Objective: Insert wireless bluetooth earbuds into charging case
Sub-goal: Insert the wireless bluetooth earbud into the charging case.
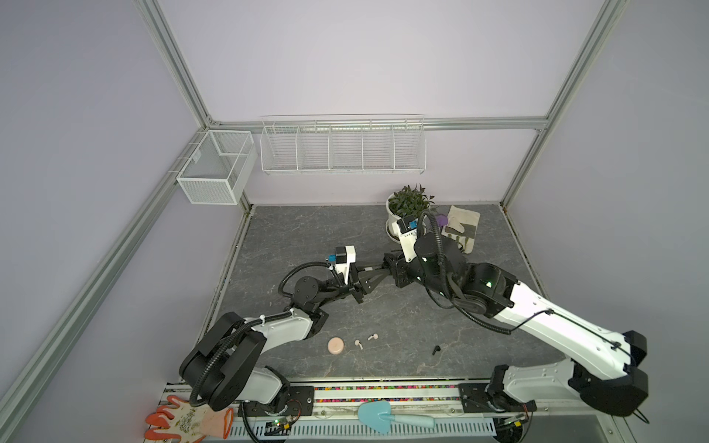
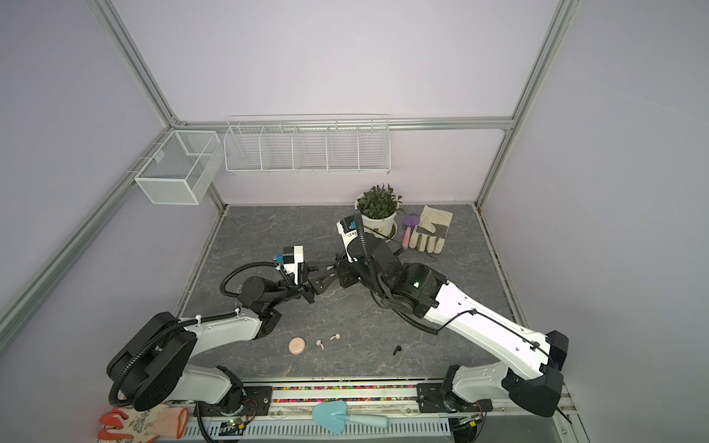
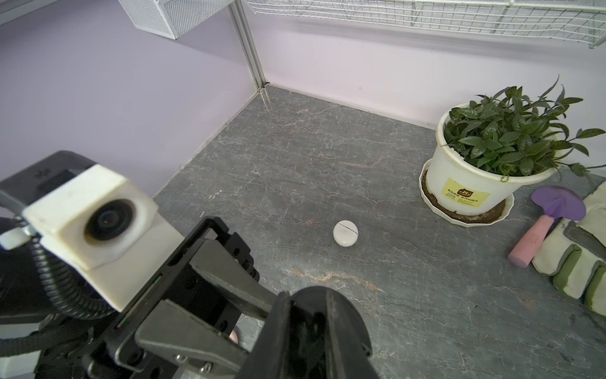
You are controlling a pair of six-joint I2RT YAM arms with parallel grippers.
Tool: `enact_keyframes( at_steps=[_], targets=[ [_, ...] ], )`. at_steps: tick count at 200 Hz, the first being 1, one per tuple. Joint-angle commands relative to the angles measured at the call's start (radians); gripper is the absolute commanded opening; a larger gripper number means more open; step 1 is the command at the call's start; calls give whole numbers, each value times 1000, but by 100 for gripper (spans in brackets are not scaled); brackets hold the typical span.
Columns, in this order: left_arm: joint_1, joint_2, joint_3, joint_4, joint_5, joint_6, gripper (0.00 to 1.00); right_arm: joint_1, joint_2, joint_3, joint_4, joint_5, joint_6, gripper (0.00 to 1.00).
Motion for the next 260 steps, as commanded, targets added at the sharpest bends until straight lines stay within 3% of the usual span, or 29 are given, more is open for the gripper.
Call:
enact_keyframes(
  at_steps=[1,90,260],
  targets=[
    [-3,-22,16,42,-1,0,0,5,-13,-25,21,-19,19,21],
    [-3,-43,13,42,-15,0,0,2,-24,-44,-7,-7,24,21],
    [-3,-71,9,42,-8,8,0,-22,14,32,-67,-119,18,21]
  ],
)
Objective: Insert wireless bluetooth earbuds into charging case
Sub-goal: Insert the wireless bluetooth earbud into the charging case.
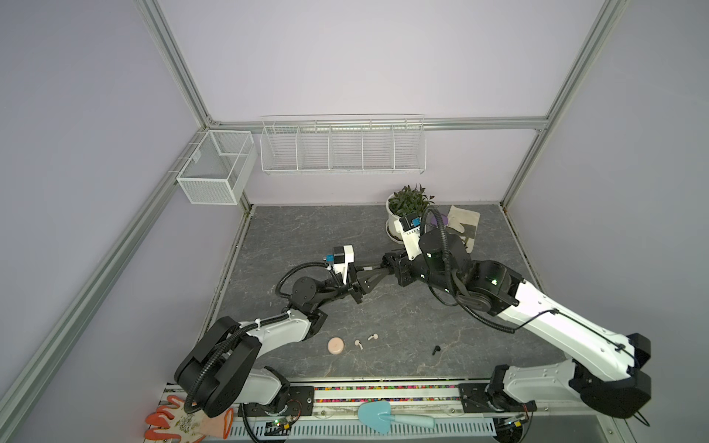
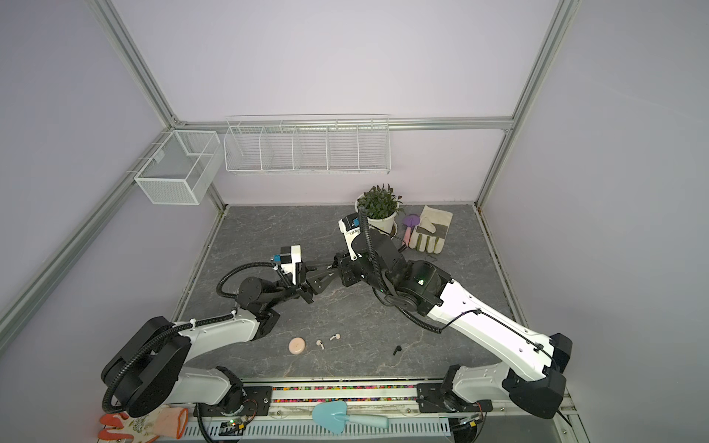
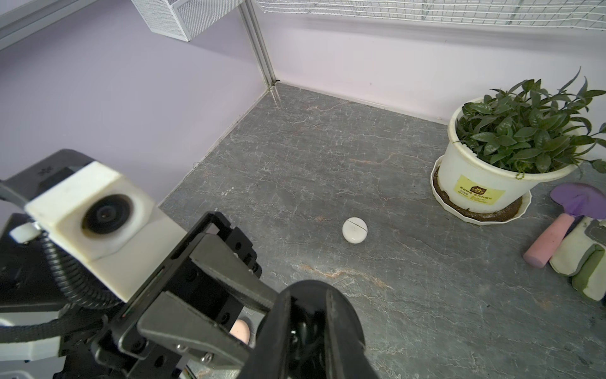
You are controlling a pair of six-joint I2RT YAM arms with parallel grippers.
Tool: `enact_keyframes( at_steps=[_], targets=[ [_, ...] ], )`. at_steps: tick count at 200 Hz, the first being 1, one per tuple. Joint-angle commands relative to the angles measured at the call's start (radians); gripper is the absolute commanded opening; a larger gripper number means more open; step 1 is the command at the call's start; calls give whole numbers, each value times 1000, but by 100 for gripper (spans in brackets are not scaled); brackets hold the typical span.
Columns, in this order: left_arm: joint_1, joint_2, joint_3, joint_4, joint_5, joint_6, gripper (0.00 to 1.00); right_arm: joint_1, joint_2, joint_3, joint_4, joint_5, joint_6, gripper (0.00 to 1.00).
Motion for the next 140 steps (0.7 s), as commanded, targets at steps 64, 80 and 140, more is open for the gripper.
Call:
enact_keyframes(
  at_steps=[64,80,140],
  targets=[
    [-2,-62,5,62,-1,4,0,23,31,-18,-17,30,29,20],
    [-2,-65,5,62,0,-2,0,27,37,-17,-11,42,32,20],
    [-2,-75,5,62,-2,-1,0,29,20,-36,7,96,39,20]
  ],
)
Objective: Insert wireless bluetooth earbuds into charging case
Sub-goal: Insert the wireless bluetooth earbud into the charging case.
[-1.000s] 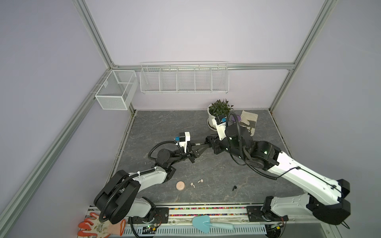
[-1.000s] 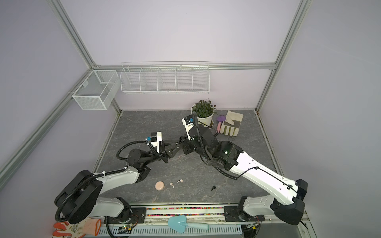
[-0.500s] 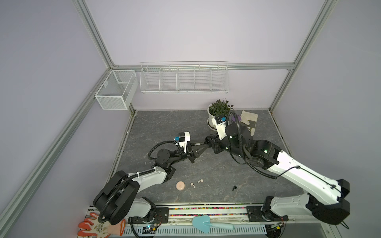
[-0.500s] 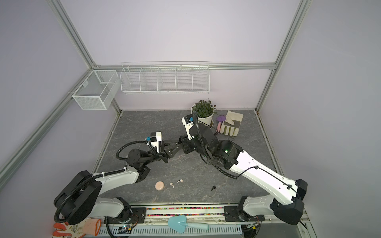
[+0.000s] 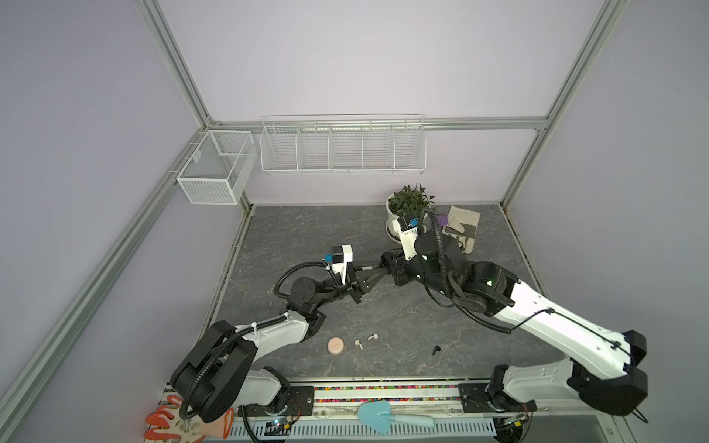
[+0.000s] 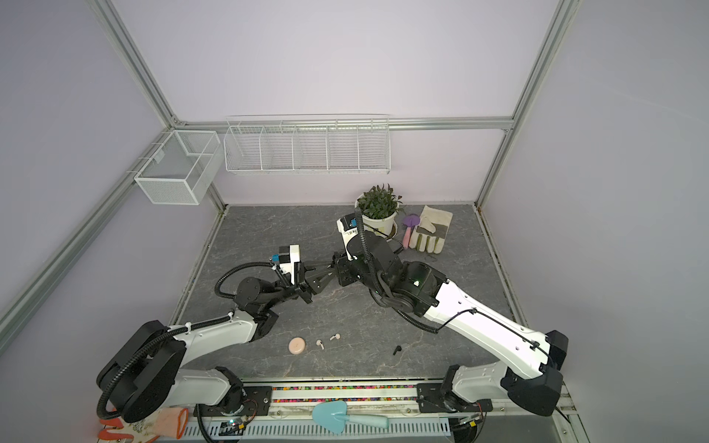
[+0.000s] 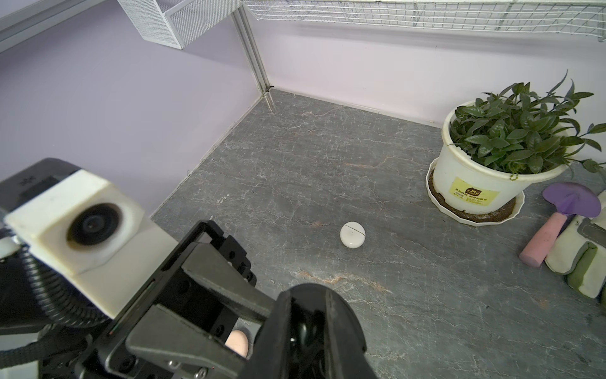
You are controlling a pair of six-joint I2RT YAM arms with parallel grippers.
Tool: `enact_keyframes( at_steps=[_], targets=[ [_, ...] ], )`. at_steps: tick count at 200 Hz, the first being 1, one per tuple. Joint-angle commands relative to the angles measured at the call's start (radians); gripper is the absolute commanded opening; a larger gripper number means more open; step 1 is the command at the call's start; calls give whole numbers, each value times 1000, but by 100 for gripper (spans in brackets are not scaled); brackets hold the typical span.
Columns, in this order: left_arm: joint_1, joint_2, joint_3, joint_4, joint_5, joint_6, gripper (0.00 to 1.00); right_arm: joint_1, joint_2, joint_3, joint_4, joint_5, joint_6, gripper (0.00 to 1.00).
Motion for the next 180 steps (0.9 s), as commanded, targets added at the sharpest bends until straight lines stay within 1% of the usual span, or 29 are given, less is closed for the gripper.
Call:
enact_keyframes(
  at_steps=[1,60,101,139,180],
  targets=[
    [-4,-40,11,100,14,4,0,4,4,-35,-15,23,17,20],
    [-3,-48,8,100,7,6,0,13,3,-64,10,-55,84,19],
    [-4,-59,5,100,2,13,0,16,-27,-82,-13,-24,100,19],
    [-3,-58,6,99,4,12,0,16,-33,-53,-28,6,108,19],
    [-3,-64,0,100,4,11,0,15,-11,-43,-20,-9,126,19]
  ],
)
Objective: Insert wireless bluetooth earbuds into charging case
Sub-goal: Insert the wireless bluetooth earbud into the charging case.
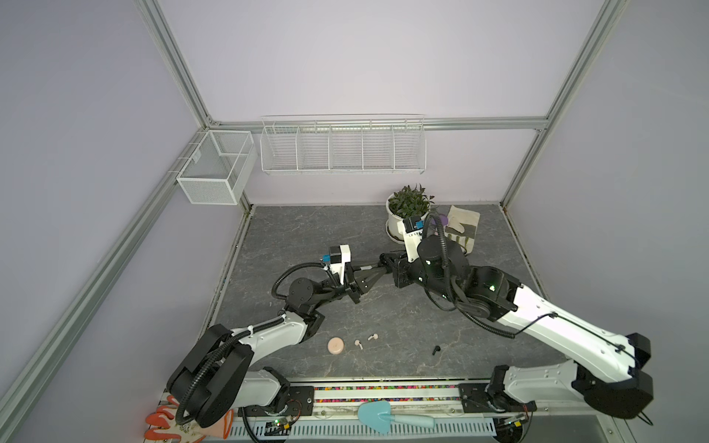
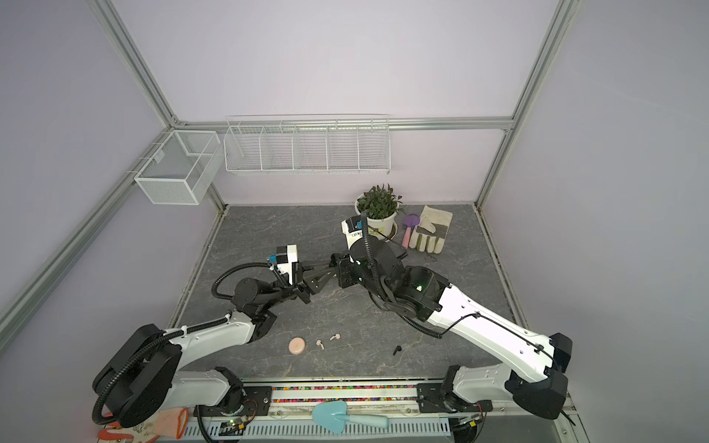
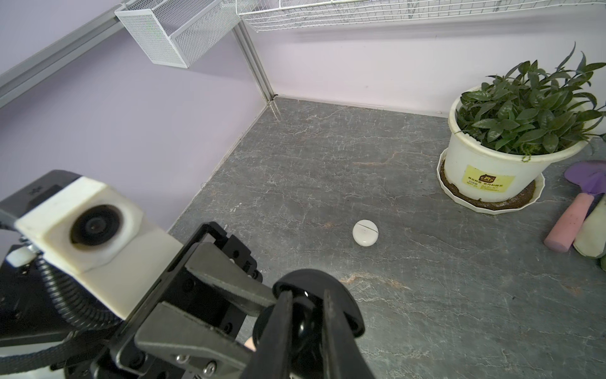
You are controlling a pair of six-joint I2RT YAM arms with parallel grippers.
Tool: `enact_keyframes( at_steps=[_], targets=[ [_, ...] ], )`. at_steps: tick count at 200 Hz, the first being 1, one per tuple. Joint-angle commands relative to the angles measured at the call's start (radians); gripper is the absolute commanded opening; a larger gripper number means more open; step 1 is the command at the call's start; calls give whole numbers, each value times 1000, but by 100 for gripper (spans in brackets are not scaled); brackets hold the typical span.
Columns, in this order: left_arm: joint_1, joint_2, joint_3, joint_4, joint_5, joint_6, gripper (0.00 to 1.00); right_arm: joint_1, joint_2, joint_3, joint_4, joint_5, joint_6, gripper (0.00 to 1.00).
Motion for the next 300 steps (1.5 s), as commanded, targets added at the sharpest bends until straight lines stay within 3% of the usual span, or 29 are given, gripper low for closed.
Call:
enact_keyframes(
  at_steps=[1,100,153,198,264,300],
  targets=[
    [-8,-38,5,113,12,10,0,4,23,4,-57,-8,28,19],
    [-8,-60,3,113,3,18,0,8,56,19,-87,-84,4,29],
    [-8,-71,-6,113,-5,24,0,9,41,116,-171,-76,-69,55],
    [-8,-65,-15,113,-13,24,0,-16,17,187,-258,-142,-118,70],
    [-8,-50,-32,113,-17,13,0,-115,-99,153,-288,-348,-142,71],
    [-14,-48,-38,113,-13,5,0,-156,-175,37,-302,-342,-110,70]
  ],
)
